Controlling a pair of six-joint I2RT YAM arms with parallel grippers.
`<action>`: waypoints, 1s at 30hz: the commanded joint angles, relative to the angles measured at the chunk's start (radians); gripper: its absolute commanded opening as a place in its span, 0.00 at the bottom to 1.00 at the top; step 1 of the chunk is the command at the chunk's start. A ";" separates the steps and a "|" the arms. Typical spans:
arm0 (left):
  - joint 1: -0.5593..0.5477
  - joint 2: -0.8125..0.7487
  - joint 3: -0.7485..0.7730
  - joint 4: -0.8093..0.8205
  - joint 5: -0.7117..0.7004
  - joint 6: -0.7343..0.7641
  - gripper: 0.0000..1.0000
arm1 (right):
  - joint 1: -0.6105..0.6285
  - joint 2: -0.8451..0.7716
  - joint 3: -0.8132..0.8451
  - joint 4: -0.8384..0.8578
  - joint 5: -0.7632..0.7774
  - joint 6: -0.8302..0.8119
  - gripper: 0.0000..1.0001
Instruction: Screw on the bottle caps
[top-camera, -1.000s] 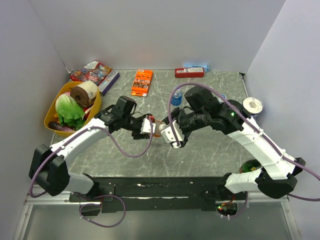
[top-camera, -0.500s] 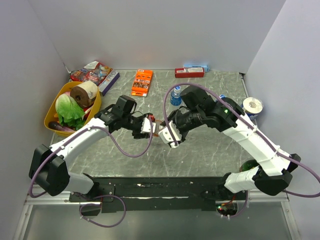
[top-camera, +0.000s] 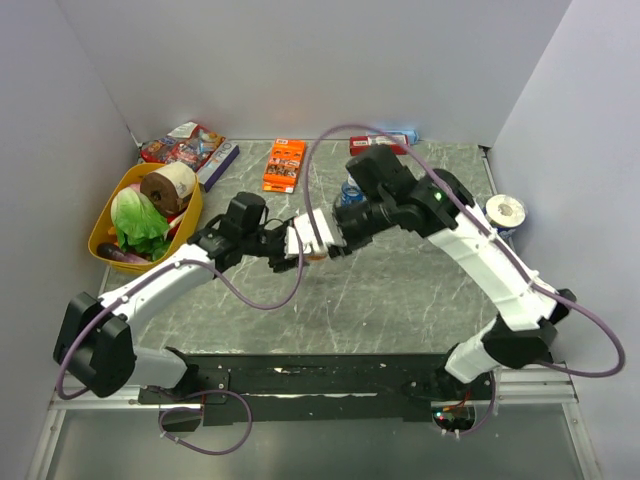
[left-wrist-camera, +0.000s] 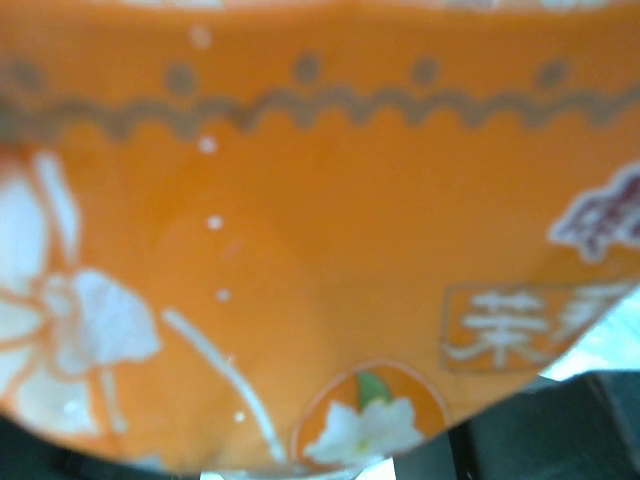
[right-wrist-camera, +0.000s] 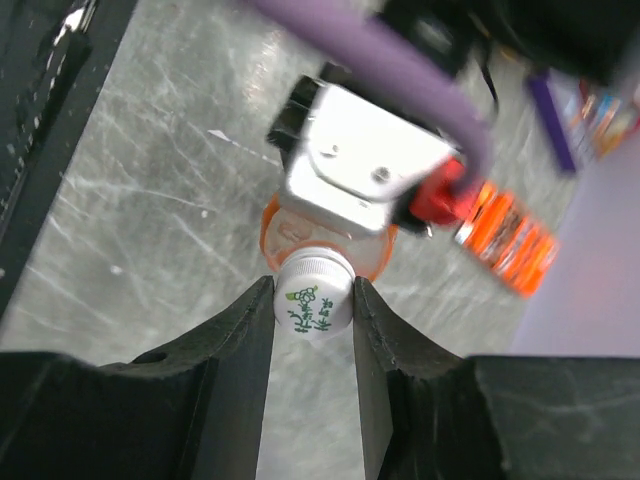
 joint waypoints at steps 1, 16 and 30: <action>-0.042 -0.099 -0.107 0.588 -0.310 -0.357 0.01 | -0.024 0.124 0.119 0.014 -0.026 0.353 0.00; -0.219 0.019 -0.134 0.872 -0.960 -0.281 0.01 | -0.171 0.310 0.380 -0.031 -0.017 0.882 0.00; -0.236 0.048 -0.144 0.815 -0.968 -0.342 0.01 | -0.191 0.328 0.455 0.040 0.020 1.044 0.00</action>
